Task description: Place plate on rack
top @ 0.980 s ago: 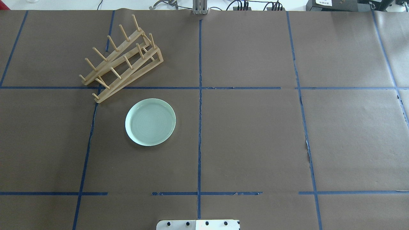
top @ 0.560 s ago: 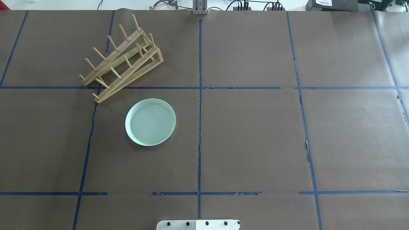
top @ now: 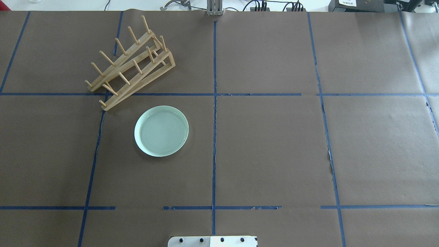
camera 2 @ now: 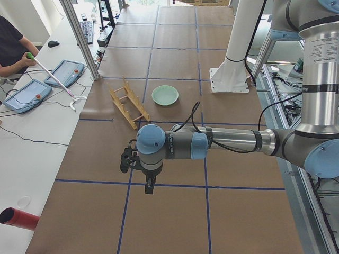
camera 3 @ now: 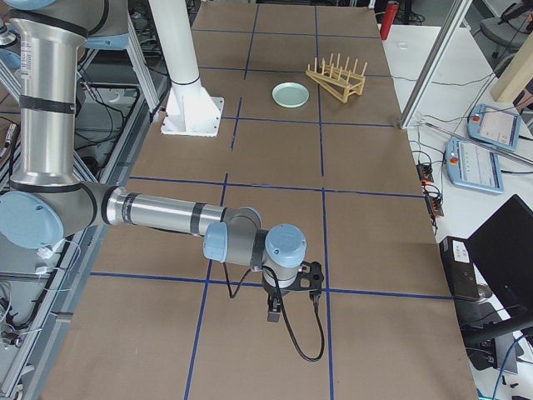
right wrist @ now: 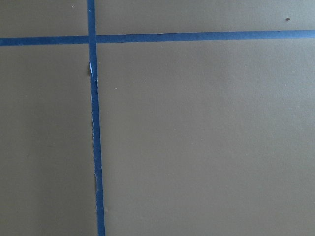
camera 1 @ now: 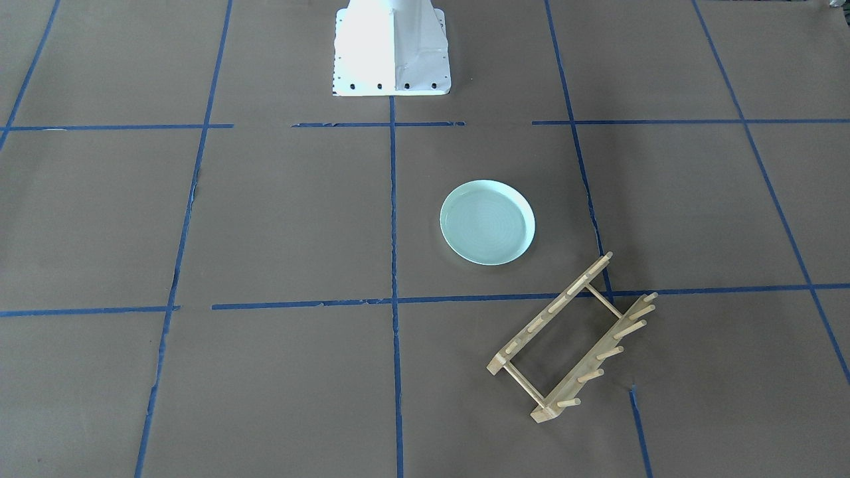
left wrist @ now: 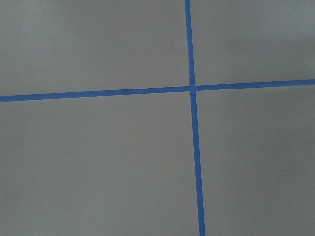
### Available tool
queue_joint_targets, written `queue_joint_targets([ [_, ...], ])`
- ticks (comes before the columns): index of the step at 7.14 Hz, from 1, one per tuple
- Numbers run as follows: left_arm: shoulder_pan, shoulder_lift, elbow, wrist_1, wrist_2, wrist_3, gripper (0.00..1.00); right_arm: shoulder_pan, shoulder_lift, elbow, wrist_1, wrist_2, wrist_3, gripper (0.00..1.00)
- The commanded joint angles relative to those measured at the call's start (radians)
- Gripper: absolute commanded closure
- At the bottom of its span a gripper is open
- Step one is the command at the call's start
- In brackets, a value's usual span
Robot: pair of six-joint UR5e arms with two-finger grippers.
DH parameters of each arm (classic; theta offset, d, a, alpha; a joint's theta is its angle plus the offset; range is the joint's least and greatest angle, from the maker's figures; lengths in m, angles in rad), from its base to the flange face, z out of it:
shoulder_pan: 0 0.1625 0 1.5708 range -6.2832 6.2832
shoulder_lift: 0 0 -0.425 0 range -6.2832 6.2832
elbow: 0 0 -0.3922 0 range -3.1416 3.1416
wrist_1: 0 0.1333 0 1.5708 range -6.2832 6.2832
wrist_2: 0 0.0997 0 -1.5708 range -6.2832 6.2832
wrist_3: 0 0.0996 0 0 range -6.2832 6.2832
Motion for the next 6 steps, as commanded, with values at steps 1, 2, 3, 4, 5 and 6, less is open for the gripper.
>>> queue_joint_targets([
  [1, -0.001, -0.004, 0.008, -0.032, 0.003, -0.040, 0.00, 0.000, 0.000, 0.000, 0.000, 0.000, 0.000, 0.00],
  [2, -0.017, 0.057, -0.053, -0.044, -0.006, -0.033, 0.00, 0.000, 0.000, 0.000, 0.000, 0.000, 0.000, 0.00],
  [3, 0.014, 0.053, -0.050, -0.132, -0.009, -0.043, 0.00, 0.000, 0.000, 0.000, 0.000, 0.000, 0.000, 0.00],
  [4, 0.041, 0.053, -0.071, -0.214, -0.115, -0.119, 0.00, 0.000, 0.000, 0.000, 0.000, 0.000, 0.000, 0.00],
  [5, 0.106, 0.048, -0.100, -0.230, -0.188, -0.289, 0.00, 0.000, 0.000, 0.001, 0.000, 0.000, 0.000, 0.00],
  [6, 0.210, 0.042, -0.145, -0.286, -0.187, -0.448, 0.00, 0.000, 0.000, 0.000, 0.000, 0.000, 0.000, 0.00],
])
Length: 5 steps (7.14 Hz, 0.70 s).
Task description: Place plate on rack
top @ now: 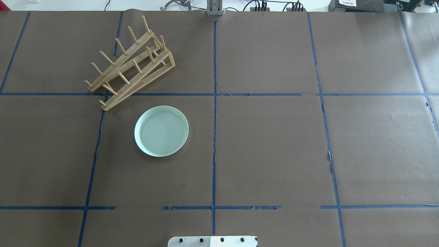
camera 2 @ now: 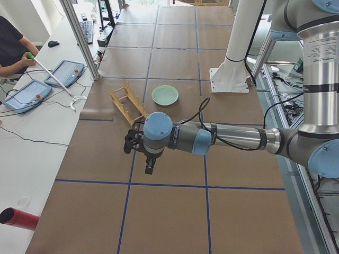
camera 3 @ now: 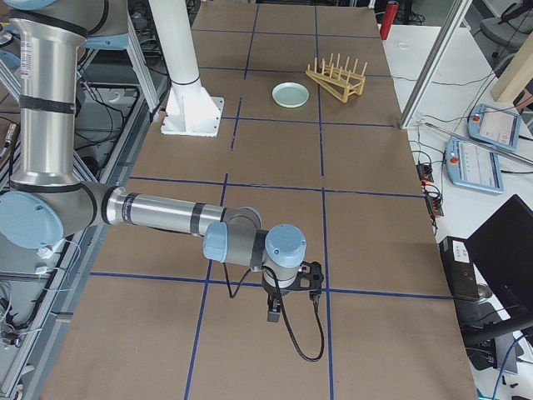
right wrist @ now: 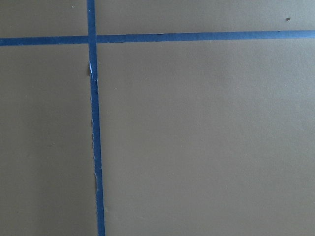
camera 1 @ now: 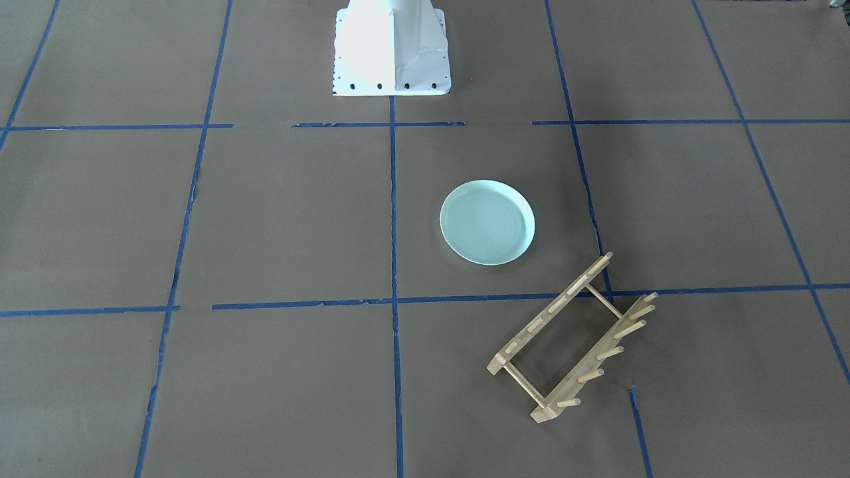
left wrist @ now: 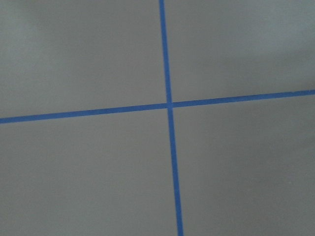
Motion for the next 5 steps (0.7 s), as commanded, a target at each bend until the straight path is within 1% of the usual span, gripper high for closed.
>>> queue_joint_targets([
  [1, 0.174, -0.016, -0.101, -0.120, -0.035, -0.403, 0.00, 0.000, 0.000, 0.000, 0.000, 0.000, 0.000, 0.00],
  [2, 0.262, -0.048, -0.161, -0.137, -0.014, -0.587, 0.00, 0.000, 0.000, 0.000, 0.000, 0.000, 0.000, 0.00],
  [3, 0.379, -0.144, -0.188, -0.131, 0.105, -0.780, 0.00, 0.000, 0.000, 0.000, 0.000, 0.000, 0.000, 0.00],
  [4, 0.518, -0.247, -0.186, -0.122, 0.199, -0.983, 0.00, 0.000, 0.000, 0.000, 0.000, 0.000, 0.000, 0.00],
  [5, 0.576, -0.351, -0.178, -0.060, 0.216, -1.106, 0.00, 0.000, 0.000, 0.001, 0.000, 0.000, 0.000, 0.00],
])
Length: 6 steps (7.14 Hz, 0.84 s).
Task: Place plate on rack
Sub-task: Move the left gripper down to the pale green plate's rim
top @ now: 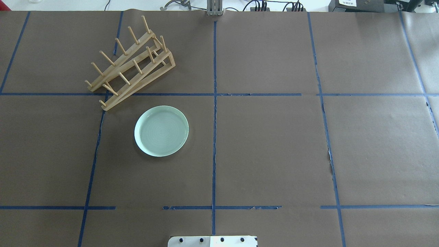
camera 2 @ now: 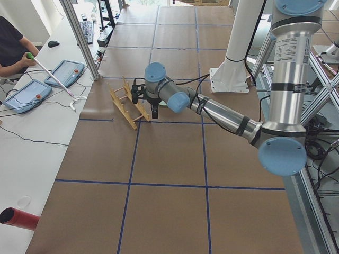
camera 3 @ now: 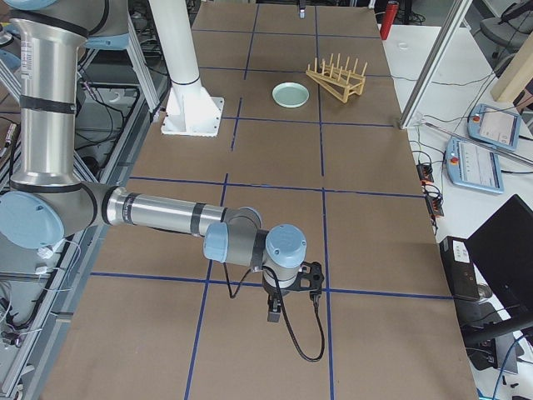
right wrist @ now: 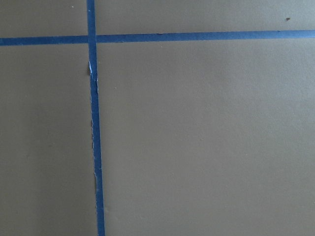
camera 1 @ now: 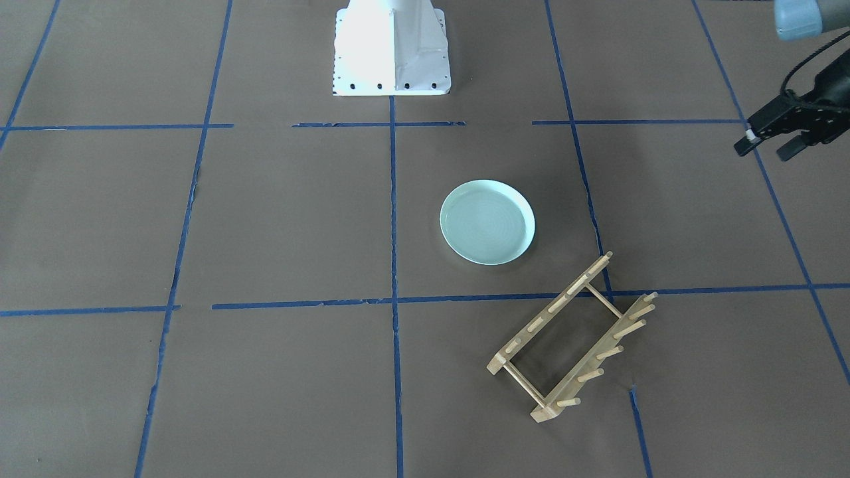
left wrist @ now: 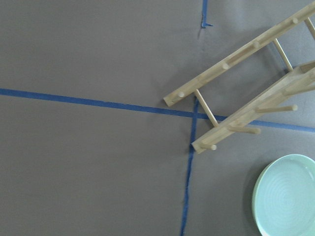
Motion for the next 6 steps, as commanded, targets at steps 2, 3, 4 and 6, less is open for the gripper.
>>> queue_joint_targets([
  [2, 0.270, -0.381, 0.026, 0.369, 0.158, -0.237, 0.00, 0.000, 0.000, 0.000, 0.000, 0.000, 0.000, 0.00],
  [3, 0.345, -0.452, 0.065, 0.396, 0.241, -0.322, 0.02, 0.000, 0.000, 0.001, 0.000, 0.000, 0.000, 0.00],
  [4, 0.447, -0.490, 0.136, 0.395, 0.270, -0.375, 0.02, 0.000, 0.000, 0.001, 0.000, 0.000, 0.000, 0.00],
  [6, 0.567, -0.655, 0.428, 0.393, 0.393, -0.400, 0.02, 0.000, 0.000, 0.001, 0.000, 0.000, 0.000, 0.00],
])
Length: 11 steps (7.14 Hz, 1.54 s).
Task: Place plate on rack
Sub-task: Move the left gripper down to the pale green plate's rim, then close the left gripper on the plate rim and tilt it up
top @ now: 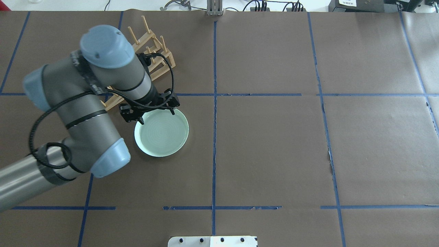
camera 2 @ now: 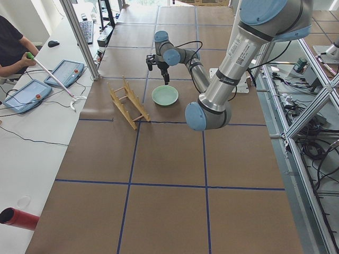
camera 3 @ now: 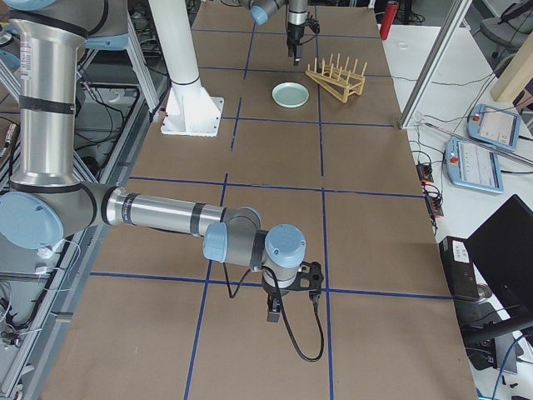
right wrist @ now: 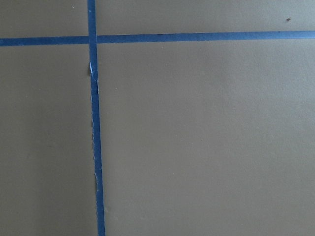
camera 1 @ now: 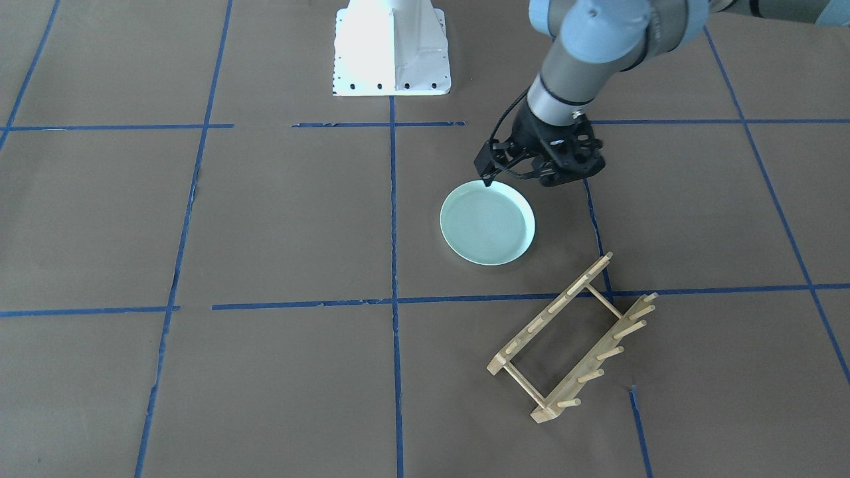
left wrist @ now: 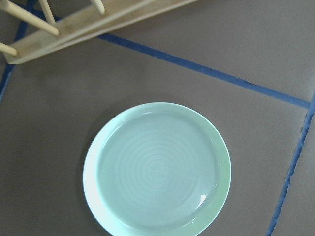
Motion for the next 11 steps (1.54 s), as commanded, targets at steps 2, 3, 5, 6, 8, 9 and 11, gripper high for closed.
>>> queue_joint_targets([
  [2, 0.106, -0.109, 0.239, -0.036, 0.113, -0.008, 0.02, 0.000, 0.000, 0.000, 0.000, 0.000, 0.000, 0.00],
  [3, 0.108, -0.117, 0.256, -0.061, 0.159, 0.027, 0.02, 0.000, 0.000, 0.000, 0.000, 0.000, 0.000, 0.00],
  [5, 0.106, -0.129, 0.256, -0.062, 0.219, 0.072, 0.12, 0.000, 0.000, 0.000, 0.000, 0.000, 0.000, 0.00],
  [6, 0.106, -0.129, 0.256, -0.079, 0.230, 0.078, 0.28, 0.000, 0.000, 0.000, 0.000, 0.000, 0.000, 0.00],
  [8, 0.106, -0.129, 0.265, -0.101, 0.240, 0.078, 0.33, 0.000, 0.000, 0.000, 0.000, 0.000, 0.000, 0.00],
  [9, 0.106, -0.129, 0.279, -0.117, 0.240, 0.078, 0.33, 0.000, 0.000, 0.000, 0.000, 0.000, 0.000, 0.00],
  [11, 0.105, -0.128, 0.305, -0.151, 0.240, 0.078, 0.33, 0.000, 0.000, 0.000, 0.000, 0.000, 0.000, 0.00],
])
